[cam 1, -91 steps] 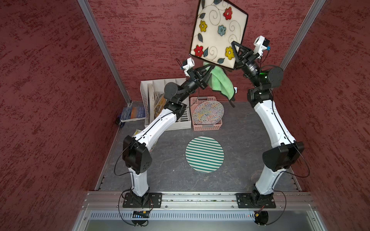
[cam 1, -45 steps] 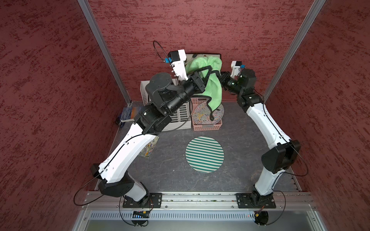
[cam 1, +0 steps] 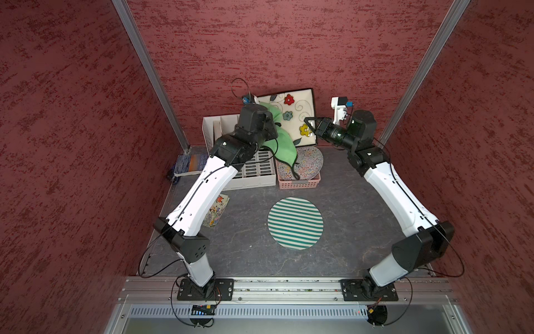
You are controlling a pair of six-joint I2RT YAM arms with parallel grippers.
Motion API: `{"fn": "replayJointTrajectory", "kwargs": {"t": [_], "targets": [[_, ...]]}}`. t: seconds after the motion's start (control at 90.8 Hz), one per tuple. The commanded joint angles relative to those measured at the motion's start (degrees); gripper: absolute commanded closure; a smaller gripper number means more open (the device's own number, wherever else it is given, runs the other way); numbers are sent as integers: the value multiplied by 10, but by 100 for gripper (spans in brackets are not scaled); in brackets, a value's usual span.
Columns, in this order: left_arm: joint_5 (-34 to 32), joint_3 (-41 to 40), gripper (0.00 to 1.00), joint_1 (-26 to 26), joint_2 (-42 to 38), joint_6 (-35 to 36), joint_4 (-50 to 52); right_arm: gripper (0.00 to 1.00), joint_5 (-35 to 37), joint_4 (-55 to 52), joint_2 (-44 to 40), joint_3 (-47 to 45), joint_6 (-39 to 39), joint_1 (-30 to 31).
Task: Wipe the wet plate dry
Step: Wipe the plate with towel, then place the plate on the plate.
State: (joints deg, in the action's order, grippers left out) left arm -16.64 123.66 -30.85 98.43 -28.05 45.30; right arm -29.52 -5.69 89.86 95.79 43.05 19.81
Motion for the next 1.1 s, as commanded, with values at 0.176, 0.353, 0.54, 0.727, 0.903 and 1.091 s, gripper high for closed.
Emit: {"fn": "replayJointTrajectory", "kwargs": {"t": [0.176, 0.353, 0.54, 0.727, 0.903, 1.091], "targets": [[386, 69, 100, 18, 60, 42, -6, 100, -61, 201, -72, -5, 53, 41], [344, -70, 100, 19, -26, 2, -118, 100, 51, 101, -106, -25, 71, -62], [233, -178, 100, 60, -155, 9, -138, 100, -24, 8, -264, -237, -25, -101], [166, -276, 100, 68, -233, 42, -125, 100, -207, -149, -364, -367, -127, -101], [170, -335, 100, 69, -246, 24, -152, 100, -244, -198, -384, -446, -185, -99], [220, -321, 100, 70, -219, 38, -155, 100, -190, -159, -341, -504, -214, -84]]}}
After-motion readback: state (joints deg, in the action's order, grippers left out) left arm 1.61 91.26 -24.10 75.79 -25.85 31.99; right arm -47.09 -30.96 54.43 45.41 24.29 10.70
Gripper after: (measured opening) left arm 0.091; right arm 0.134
